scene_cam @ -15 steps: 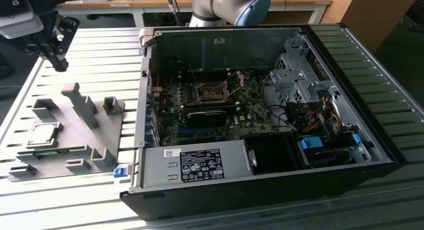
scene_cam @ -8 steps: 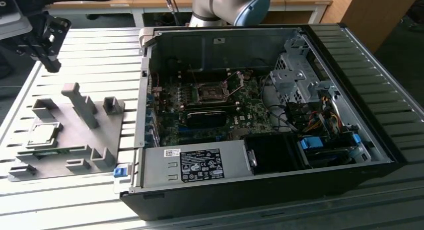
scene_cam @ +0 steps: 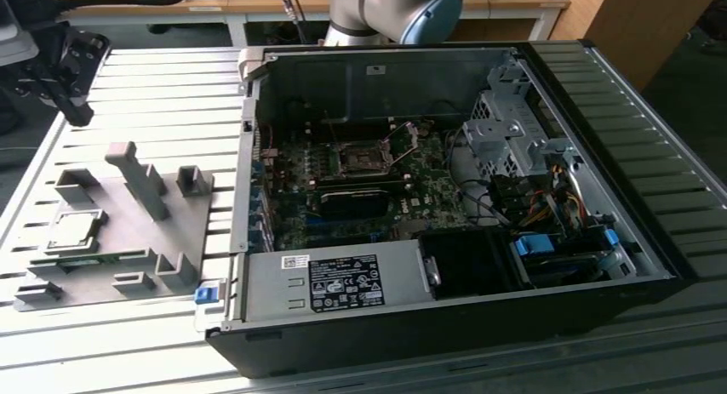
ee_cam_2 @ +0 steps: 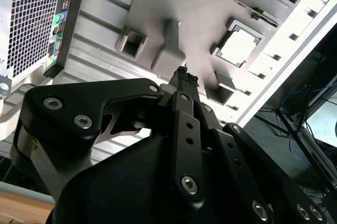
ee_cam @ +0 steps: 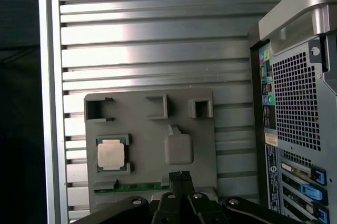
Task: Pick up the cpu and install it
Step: 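Reach for the cpu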
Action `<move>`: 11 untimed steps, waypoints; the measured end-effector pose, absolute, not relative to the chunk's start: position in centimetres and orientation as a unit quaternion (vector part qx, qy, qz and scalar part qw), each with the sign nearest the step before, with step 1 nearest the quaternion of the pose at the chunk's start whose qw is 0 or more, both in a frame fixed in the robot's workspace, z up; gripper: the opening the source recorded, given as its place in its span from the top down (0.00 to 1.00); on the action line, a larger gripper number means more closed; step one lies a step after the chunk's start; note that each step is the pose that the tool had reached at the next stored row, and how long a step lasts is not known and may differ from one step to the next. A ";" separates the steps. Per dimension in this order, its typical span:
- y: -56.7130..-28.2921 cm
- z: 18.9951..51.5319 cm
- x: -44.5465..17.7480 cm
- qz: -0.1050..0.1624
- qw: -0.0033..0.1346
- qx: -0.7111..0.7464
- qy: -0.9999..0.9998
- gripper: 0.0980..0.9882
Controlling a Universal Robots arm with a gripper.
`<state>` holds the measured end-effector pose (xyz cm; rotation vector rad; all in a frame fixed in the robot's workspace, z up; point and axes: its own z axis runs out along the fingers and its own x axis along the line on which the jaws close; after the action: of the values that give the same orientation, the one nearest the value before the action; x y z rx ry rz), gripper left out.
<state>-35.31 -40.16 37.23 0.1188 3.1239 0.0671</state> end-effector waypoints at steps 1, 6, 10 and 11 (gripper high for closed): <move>-40.2 37.2 -35.4 0.021 0.007 0.038 0.999 0.99; -40.2 37.1 -35.9 0.021 0.006 0.038 0.999 0.99; -40.2 37.0 -36.5 0.021 0.004 0.038 0.999 0.99; -40.2 36.9 -36.6 0.021 0.004 0.038 0.999 0.99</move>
<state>-36.62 -40.16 36.95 0.1193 3.1314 0.0669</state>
